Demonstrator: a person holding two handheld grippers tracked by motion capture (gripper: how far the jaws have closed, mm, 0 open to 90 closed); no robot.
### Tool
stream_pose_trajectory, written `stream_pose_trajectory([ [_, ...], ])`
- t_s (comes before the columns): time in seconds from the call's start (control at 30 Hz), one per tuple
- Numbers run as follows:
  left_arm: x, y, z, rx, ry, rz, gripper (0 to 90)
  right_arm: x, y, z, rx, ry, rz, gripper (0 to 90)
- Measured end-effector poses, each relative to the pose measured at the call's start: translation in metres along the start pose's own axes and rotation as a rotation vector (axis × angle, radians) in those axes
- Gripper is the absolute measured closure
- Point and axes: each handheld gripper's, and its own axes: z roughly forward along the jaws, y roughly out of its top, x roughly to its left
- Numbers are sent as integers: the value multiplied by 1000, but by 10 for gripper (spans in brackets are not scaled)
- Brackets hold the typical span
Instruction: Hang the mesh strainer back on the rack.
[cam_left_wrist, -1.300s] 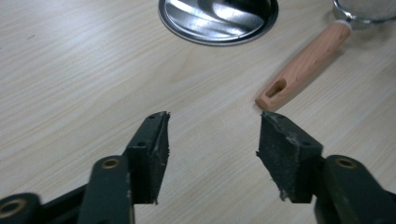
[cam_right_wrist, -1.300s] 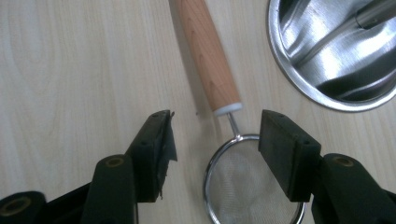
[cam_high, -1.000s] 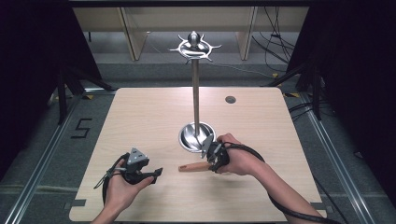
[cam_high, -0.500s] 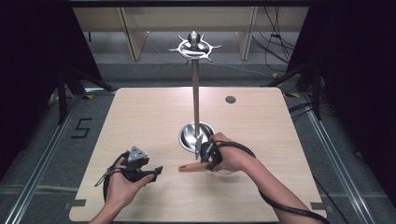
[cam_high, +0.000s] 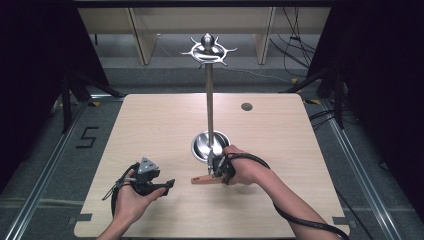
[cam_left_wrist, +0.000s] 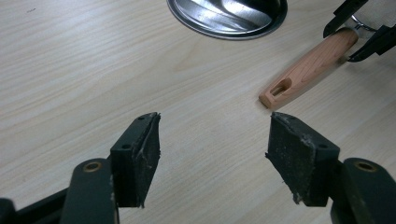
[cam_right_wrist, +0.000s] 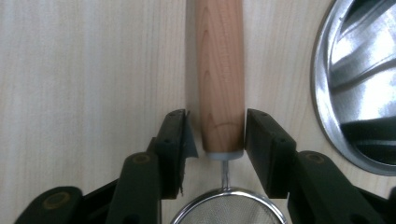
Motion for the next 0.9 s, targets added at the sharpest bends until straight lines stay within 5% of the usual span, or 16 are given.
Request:
stream_pose_trajectory([
  [0.1, 1, 0, -1, 15, -1, 15, 336, -1, 0, 2, -14, 16, 2, 653],
  [0.13, 1, 0, -1, 15, -1, 15, 335, -4, 0, 1, -2, -1, -55, 663],
  [0.2, 1, 0, 0, 14, -1, 14, 335, 1, 2, 0, 39, -1, 5, 691],
  [0.23, -1, -1, 1, -5, 1, -10, 335, 0, 2, 0, 37, -2, -15, 693],
  [0.33, 2, 0, -2, 28, 2, 23, 336, -2, 0, 1, -3, -9, -50, 696],
  [0.37, 2, 0, -3, 35, 0, 20, 337, 1, -5, 1, -51, 13, 9, 697],
  [0.47, 0, 0, -1, -6, -2, -11, 345, -2, -9, -1, -87, -4, -15, 697],
  [0.53, -1, 0, -1, -23, -6, -21, 349, -1, -14, -9, -65, -29, 14, 697],
  [0.57, -2, 0, -1, -28, 0, -23, 349, 1, -22, -16, -99, -49, 63, 697],
  [0.7, -2, 0, -1, -23, -3, -17, 353, 1, -33, -25, -175, -77, 99, 698],
  [0.73, -2, 0, 0, -26, -2, -18, 355, 6, -38, -27, -228, -75, 184, 698],
  [0.87, -2, 0, -1, -31, 5, -23, 355, 7, -51, -35, -328, -67, 198, 699],
  [0.9, -3, 0, -1, -37, 6, -25, 357, 8, -60, -40, -372, -98, 226, 699],
])
